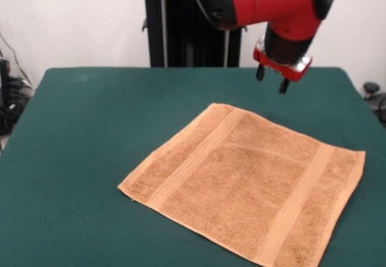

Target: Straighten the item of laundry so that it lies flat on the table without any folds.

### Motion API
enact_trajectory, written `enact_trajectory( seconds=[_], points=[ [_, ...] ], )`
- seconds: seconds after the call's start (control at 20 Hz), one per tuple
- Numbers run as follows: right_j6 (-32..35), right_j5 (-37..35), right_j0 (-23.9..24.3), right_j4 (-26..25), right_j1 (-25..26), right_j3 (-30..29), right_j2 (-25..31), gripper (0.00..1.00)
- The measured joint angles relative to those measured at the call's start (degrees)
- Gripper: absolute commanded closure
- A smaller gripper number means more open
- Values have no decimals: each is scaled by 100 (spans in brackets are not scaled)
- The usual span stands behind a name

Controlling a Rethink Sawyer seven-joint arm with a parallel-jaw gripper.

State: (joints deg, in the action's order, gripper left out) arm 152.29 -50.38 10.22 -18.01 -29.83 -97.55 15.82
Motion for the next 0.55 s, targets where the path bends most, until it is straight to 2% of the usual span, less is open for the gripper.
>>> enact_trajectory(
  seconds=[0.55],
  points=[
    [0,0,119,-1,-48,105,1,0]
  ],
)
